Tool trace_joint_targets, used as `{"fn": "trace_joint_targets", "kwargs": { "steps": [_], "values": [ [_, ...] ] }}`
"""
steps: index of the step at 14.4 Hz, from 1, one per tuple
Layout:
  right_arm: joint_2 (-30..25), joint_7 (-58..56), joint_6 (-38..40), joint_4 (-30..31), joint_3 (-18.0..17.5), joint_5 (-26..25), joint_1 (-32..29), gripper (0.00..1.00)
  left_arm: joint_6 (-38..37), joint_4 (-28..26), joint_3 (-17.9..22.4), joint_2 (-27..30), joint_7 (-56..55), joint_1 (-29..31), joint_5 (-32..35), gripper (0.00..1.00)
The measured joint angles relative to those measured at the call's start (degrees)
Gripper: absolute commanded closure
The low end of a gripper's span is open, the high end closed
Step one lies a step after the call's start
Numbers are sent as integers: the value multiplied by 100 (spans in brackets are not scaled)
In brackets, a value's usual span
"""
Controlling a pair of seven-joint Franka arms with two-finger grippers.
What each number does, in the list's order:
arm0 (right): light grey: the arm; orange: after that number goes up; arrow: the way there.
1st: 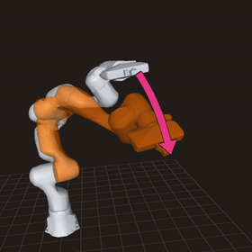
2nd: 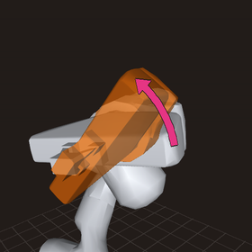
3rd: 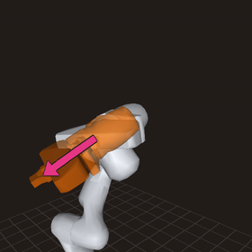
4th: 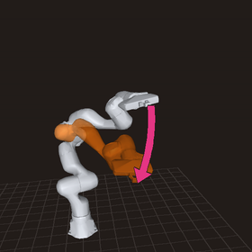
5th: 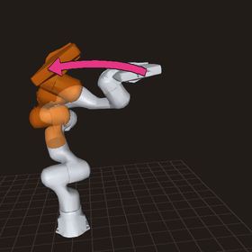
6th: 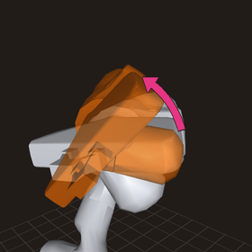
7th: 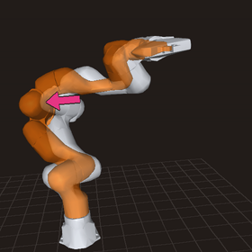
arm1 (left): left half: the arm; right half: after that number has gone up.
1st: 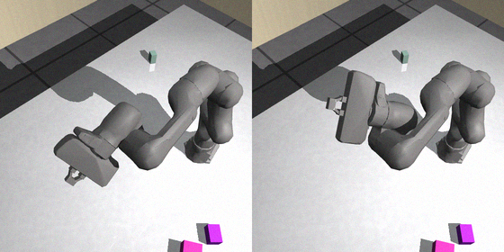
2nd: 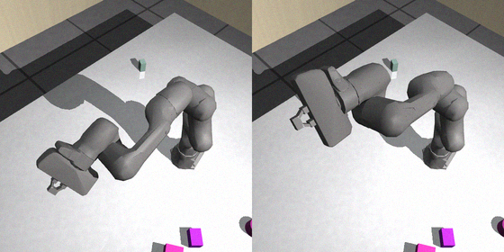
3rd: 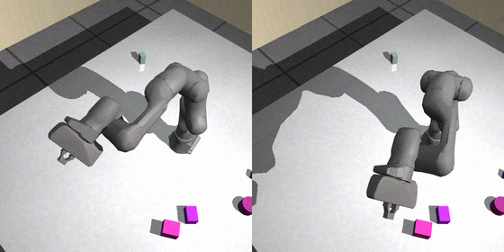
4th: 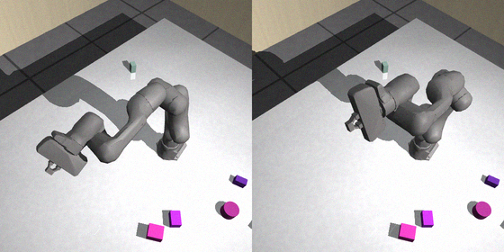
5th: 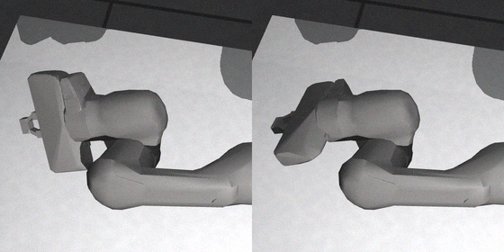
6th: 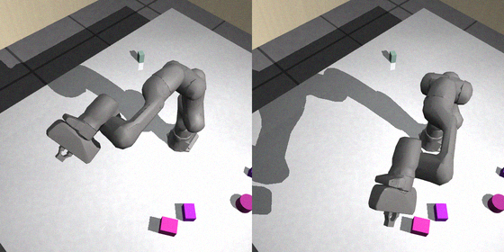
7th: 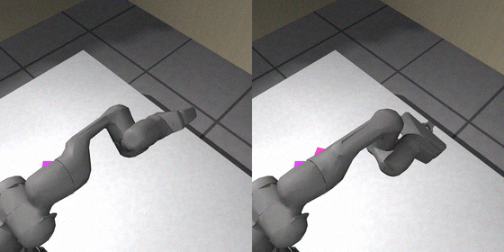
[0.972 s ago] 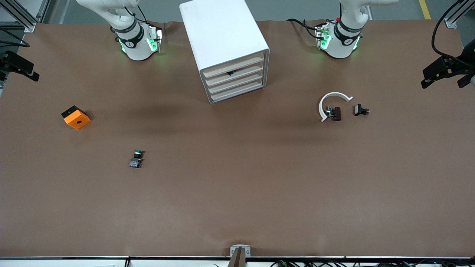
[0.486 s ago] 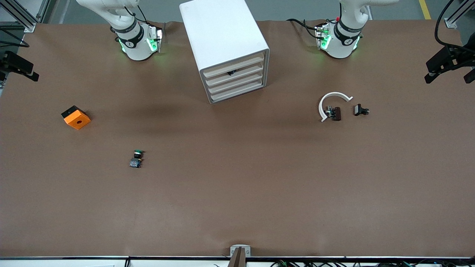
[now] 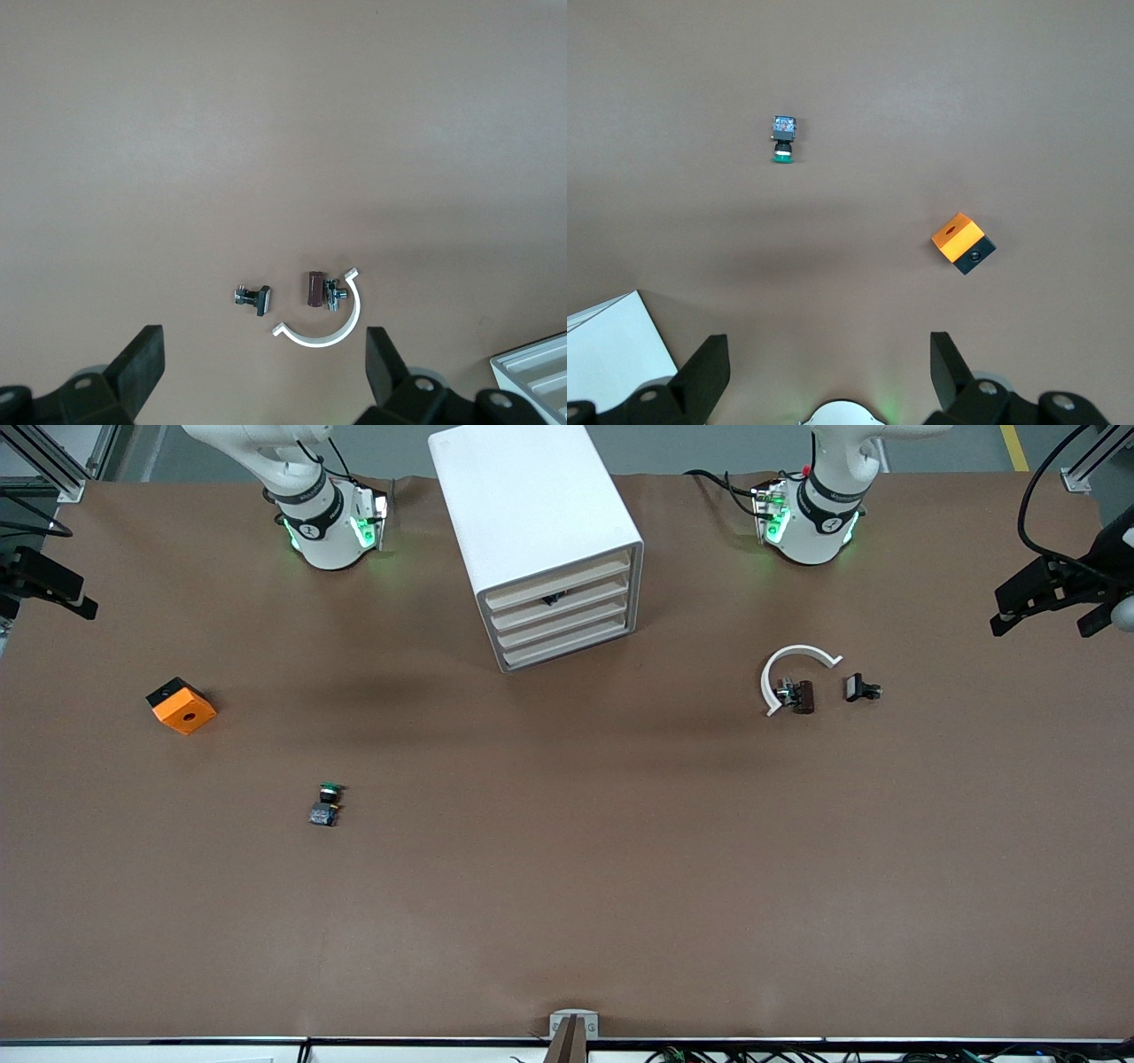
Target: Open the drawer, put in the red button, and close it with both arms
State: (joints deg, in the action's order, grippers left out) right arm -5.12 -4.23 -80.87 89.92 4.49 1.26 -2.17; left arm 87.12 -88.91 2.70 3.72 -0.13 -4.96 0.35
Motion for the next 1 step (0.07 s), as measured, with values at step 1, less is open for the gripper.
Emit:
{"fn": "trace_joint_targets", "kwargs": {
  "steps": [1],
  "values": [
    [0, 0, 1, 0, 0, 4, 0, 0, 0, 1, 5, 0, 0, 1, 0, 0]
  ]
}}
